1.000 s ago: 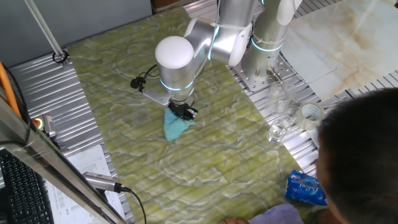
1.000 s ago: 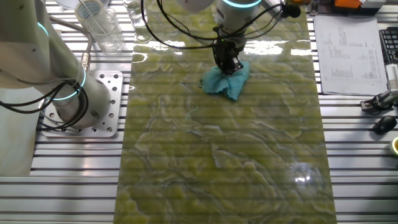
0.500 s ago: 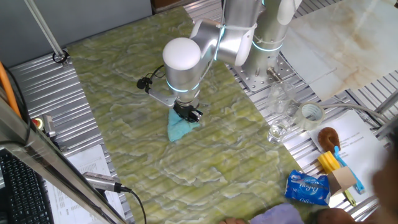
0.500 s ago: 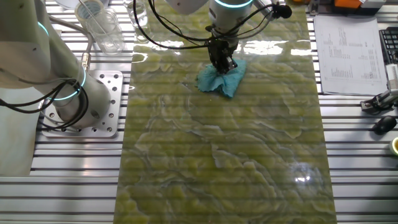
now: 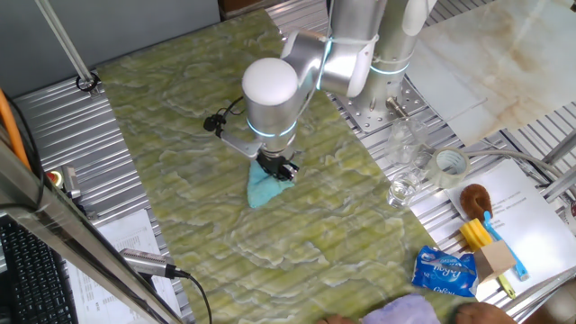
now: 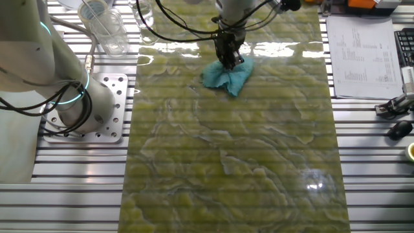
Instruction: Clean the table with a cloth
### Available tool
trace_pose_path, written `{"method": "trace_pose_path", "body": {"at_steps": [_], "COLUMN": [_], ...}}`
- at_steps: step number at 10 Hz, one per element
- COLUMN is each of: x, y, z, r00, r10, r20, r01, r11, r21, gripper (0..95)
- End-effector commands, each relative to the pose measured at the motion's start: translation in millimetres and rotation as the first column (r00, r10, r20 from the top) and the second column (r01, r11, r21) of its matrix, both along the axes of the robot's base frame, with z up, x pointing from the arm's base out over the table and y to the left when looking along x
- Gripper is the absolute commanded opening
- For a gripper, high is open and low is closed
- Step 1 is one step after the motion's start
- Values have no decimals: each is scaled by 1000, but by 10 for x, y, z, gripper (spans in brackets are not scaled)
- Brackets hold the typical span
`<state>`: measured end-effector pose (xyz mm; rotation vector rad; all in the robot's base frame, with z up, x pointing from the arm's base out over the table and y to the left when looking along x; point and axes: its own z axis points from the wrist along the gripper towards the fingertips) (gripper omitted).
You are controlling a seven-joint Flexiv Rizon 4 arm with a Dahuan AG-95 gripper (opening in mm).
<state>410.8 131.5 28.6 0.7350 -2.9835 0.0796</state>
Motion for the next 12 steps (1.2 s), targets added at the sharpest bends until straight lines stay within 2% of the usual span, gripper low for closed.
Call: {"method": "trace_pose_path", "body": {"at_steps": [1,6,8,10,12], "x": [-28,-84,-100,-105,-119], "y": [94,293,342,358,384], "z": [52,129,160,212,334], "r00": [1000,999,998,997,996], "r10": [-10,-49,-67,-77,-89], "r20": [-8,-9,-11,-14,-21], "r01": [10,49,68,78,90], "r11": [1000,999,997,996,993], "r21": [2,19,38,53,75], "gripper": [0,0,0,0,0]}}
